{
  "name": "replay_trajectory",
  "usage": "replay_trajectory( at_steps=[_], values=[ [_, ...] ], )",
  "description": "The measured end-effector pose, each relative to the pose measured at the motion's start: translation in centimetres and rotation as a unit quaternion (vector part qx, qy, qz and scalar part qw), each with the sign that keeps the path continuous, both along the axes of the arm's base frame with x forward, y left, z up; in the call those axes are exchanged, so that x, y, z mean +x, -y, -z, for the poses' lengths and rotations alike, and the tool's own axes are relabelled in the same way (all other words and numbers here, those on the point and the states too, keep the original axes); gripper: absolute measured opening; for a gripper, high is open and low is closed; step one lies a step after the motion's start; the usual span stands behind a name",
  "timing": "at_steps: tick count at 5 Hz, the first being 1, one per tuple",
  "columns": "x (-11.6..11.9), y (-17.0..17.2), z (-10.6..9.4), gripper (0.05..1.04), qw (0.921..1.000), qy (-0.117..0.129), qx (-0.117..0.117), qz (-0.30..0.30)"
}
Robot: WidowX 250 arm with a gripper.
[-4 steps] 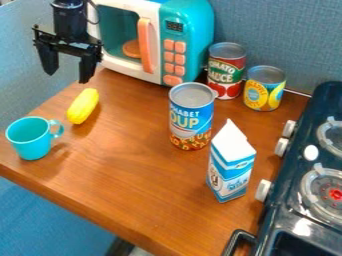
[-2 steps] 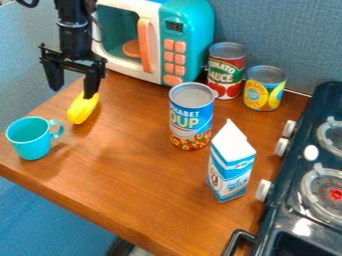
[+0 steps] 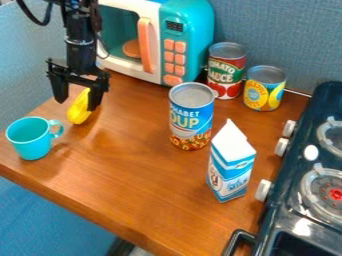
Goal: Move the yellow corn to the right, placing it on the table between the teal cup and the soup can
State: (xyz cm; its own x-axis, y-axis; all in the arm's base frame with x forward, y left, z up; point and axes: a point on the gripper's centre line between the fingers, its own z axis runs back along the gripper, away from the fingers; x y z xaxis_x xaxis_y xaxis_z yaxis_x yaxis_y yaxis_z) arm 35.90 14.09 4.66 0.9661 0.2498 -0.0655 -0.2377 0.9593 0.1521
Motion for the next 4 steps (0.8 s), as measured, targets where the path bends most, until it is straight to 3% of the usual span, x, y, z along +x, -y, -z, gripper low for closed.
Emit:
replay_trajectory(
  at_steps=[2,3,4],
  values=[
    [1.4,-0.5,2.4,0.965,0.9995,-0.028,-0.002,-0.012],
    [1.8,-0.5,2.6,0.714,0.9996,-0.024,-0.007,-0.014],
    [1.7,-0.1,2.7,0.706,0.9998,-0.009,-0.015,-0.010]
  ],
)
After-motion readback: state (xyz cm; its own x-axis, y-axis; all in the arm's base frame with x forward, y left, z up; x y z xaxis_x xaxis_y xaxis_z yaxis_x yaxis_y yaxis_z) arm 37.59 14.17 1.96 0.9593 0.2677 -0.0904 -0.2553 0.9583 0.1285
